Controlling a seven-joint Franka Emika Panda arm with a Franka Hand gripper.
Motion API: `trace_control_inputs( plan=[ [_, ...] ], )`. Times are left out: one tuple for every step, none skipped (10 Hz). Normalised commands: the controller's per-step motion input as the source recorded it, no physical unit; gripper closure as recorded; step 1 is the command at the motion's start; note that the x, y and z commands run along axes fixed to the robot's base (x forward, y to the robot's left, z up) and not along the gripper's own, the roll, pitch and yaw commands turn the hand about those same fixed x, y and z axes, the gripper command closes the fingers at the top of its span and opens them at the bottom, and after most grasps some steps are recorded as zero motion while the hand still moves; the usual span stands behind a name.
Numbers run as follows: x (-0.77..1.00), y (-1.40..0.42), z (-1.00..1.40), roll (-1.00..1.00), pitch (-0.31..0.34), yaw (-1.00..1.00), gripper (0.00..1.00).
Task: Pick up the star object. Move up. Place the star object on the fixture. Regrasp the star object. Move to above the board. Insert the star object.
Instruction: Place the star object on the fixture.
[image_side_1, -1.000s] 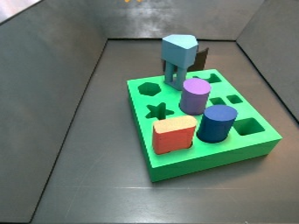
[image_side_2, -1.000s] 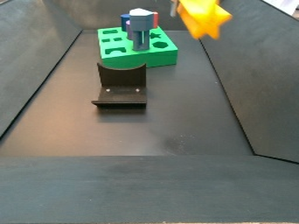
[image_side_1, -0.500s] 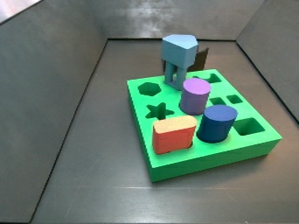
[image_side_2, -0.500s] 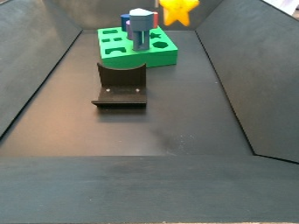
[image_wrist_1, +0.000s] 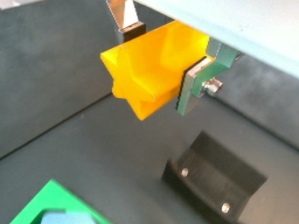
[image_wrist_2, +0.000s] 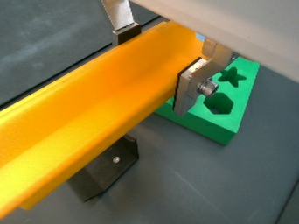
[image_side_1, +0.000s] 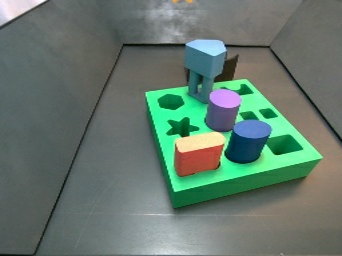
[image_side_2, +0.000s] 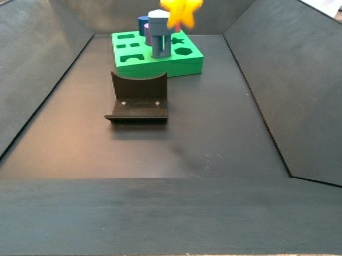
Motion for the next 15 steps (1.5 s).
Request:
trace_control_inputs(
  plan=[
    [1.0,0.1,-0.26,-1.0,0.019,-0.02,1.0],
    [1.0,0.07,-0.19,-1.0,0.023,-0.02,1.0],
    [1.0,0.07,-0.16,-1.0,0.025,-0.02,1.0],
    [0.87,0.06,-0.1,-1.0,0.038,-0.02,1.0],
    [0.75,0.05,-0.05,-1.0,0.051,-0.03,1.0],
    [0.61,0.05,-0.02,-1.0,0.067,-0.03,1.0],
    [0.55,0.04,-0.02,-1.0,0.072,-0.04,1.0],
    [0.42,0.04,-0.02,-1.0,0.085,-0.05,1.0],
    [0.32,0.04,-0.01,-1.0,0.096,-0.06,1.0],
    [0.2,0.04,-0.01,-1.0,0.109,-0.07,1.0],
    [0.14,0.04,-0.01,-1.0,0.116,-0.08,1.0],
    [0.04,0.04,-0.01,-1.0,0.117,-0.11,1.0],
    [0.04,0.04,0.0,-1.0,0.114,-0.13,1.0],
    [0.06,0.04,-0.01,-0.9,0.108,-0.16,1.0],
    [0.07,0.04,-0.01,-0.71,0.097,-0.16,1.0]
  ],
)
